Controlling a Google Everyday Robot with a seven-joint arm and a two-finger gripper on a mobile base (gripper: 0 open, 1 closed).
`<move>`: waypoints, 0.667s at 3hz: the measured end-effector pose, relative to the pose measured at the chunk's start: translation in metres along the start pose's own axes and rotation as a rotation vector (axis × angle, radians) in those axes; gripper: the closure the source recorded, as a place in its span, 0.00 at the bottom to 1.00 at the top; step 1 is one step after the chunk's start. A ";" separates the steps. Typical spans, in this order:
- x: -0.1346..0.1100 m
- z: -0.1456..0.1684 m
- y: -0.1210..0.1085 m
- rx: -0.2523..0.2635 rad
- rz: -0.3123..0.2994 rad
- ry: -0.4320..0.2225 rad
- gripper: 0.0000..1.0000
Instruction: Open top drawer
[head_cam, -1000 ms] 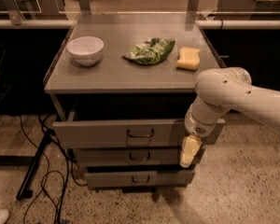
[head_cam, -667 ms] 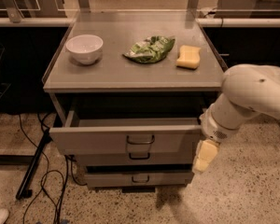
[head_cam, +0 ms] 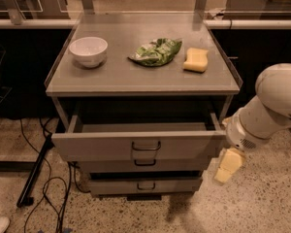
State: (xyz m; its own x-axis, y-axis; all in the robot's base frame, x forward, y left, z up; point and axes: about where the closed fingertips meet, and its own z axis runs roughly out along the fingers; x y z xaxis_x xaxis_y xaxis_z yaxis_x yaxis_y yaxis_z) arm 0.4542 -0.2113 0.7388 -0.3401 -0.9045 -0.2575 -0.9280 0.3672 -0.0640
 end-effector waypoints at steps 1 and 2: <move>-0.018 0.022 -0.010 -0.023 -0.043 0.000 0.00; -0.038 0.060 -0.005 -0.089 -0.105 0.008 0.00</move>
Offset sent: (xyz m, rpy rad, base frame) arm 0.0371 0.0654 -0.0713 0.0148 0.0954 0.1776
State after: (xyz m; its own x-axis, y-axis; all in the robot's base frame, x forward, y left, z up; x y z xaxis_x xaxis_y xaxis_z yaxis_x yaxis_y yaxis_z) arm 0.4810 -0.1660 0.6908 -0.2411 -0.9388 -0.2461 -0.9683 0.2497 -0.0041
